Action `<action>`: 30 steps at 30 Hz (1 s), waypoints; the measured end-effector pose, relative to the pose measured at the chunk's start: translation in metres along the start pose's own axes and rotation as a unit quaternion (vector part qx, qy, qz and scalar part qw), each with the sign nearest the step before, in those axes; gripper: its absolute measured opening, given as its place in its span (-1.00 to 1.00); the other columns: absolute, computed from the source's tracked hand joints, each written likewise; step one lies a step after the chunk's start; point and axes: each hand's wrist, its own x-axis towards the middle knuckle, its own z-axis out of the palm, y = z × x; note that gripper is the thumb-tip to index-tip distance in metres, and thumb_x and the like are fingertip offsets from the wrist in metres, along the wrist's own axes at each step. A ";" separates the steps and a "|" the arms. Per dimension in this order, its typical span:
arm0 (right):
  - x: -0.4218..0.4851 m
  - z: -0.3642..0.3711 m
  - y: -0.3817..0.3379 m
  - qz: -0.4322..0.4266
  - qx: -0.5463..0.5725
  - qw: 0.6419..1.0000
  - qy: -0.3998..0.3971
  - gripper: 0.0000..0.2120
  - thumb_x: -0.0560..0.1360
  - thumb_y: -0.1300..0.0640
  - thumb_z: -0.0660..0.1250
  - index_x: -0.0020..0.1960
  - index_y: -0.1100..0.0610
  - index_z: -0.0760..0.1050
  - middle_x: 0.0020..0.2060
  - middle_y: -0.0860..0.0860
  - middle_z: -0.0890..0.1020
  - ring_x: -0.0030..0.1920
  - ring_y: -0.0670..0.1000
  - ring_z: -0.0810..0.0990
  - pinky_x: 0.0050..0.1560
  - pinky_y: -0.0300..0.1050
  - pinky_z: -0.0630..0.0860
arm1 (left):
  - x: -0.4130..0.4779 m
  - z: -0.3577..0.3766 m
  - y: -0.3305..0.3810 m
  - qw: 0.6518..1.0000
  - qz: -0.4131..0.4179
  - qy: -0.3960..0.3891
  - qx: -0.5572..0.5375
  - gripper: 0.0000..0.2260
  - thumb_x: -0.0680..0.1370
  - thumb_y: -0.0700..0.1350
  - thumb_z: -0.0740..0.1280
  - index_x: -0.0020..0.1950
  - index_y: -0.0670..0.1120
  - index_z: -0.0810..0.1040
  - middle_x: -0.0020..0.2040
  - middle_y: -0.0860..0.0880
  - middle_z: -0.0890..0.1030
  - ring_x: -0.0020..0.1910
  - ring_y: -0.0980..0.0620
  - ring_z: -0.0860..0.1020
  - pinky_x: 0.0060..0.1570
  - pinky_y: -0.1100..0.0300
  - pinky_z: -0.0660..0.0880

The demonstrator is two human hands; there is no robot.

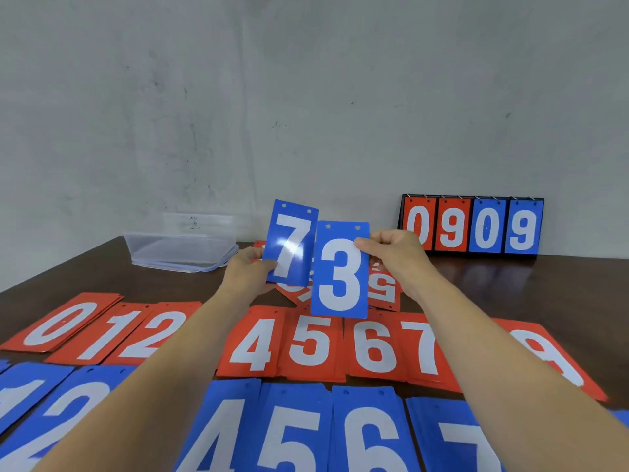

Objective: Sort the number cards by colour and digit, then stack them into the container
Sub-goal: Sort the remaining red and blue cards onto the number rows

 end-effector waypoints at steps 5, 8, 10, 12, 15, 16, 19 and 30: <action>-0.012 0.025 -0.012 -0.009 0.017 1.000 -0.010 -0.80 0.52 0.13 0.39 -0.08 0.29 0.52 -0.21 0.05 0.68 -0.37 -0.17 0.65 -0.42 -0.38 0.51 | -0.017 -0.006 0.005 0.999 -0.007 -0.032 -0.022 -0.84 0.61 -0.20 0.28 0.16 -0.20 0.48 0.11 -0.14 0.62 0.03 -0.02 0.61 -0.21 0.20 0.53; -0.018 0.040 -0.017 -0.011 0.024 1.000 -0.016 -0.80 0.51 0.11 0.40 -0.11 0.26 0.51 -0.19 0.06 0.69 -0.33 -0.13 0.67 -0.39 -0.36 0.54 | -0.027 -0.013 0.006 0.997 -0.012 -0.061 -0.039 -0.97 0.61 -0.20 0.28 0.02 -0.15 0.49 0.08 -0.15 0.65 0.01 -0.04 0.65 -0.16 0.13 0.59; -0.022 0.049 -0.019 -0.014 0.029 0.999 -0.017 -0.81 0.50 0.13 0.41 -0.14 0.25 0.50 -0.19 0.04 0.70 -0.32 -0.13 0.68 -0.38 -0.34 0.54 | -0.033 -0.017 0.006 0.995 -0.019 -0.087 -0.050 -0.94 0.61 -0.20 0.28 -0.05 -0.11 0.49 0.09 -0.17 0.65 0.02 -0.08 0.66 -0.07 0.05 0.62; -0.029 0.058 -0.021 -0.014 0.027 1.000 -0.005 -0.82 0.50 0.15 0.42 -0.16 0.24 0.50 -0.23 0.03 0.69 -0.34 -0.14 0.67 -0.40 -0.33 0.53 | -0.042 -0.023 0.005 0.992 -0.028 -0.110 -0.055 -0.92 0.62 -0.18 0.27 -0.07 -0.11 0.50 0.09 -0.18 0.65 0.03 -0.10 0.66 -0.04 0.02 0.61; -0.040 0.069 -0.020 -0.024 0.016 0.999 0.025 -0.81 0.50 0.20 0.42 -0.23 0.25 0.49 -0.27 0.03 0.68 -0.33 -0.11 0.67 -0.37 -0.26 0.53 | -0.056 -0.032 0.004 0.988 -0.039 -0.137 -0.056 -0.85 0.63 -0.17 0.24 0.08 -0.21 0.55 0.10 -0.25 0.64 0.07 -0.16 0.64 0.05 -0.04 0.59; -0.045 0.072 -0.020 -0.026 0.017 0.999 0.035 -0.80 0.49 0.22 0.41 -0.27 0.23 0.48 -0.27 0.07 0.67 -0.30 -0.06 0.67 -0.33 -0.20 0.56 | -0.062 -0.035 0.004 0.988 -0.041 -0.139 -0.049 -0.80 0.63 -0.15 0.24 0.14 -0.24 0.55 0.11 -0.26 0.63 0.09 -0.17 0.63 0.08 -0.05 0.58; -0.063 0.081 -0.020 -0.026 0.008 0.998 0.065 -0.79 0.47 0.26 0.43 -0.31 0.20 0.48 -0.25 0.16 0.66 -0.23 0.09 0.65 -0.19 0.00 0.59 | -0.077 -0.047 0.004 0.992 -0.008 -0.127 -0.002 -0.76 0.64 -0.08 0.22 0.12 -0.21 0.57 0.01 -0.16 0.68 0.01 -0.09 0.66 0.02 0.06 0.60; -0.124 0.118 -0.026 -0.057 -0.039 0.994 0.080 -0.87 0.47 0.16 0.45 -0.21 0.21 0.61 -0.20 0.10 0.68 -0.12 0.12 0.67 -0.05 0.06 0.62 | -0.123 -0.111 -0.002 0.988 0.067 -0.129 0.043 -0.90 0.52 -0.19 0.42 -0.01 -0.18 0.57 -0.17 -0.01 0.70 -0.30 0.15 0.67 -0.38 0.35 0.53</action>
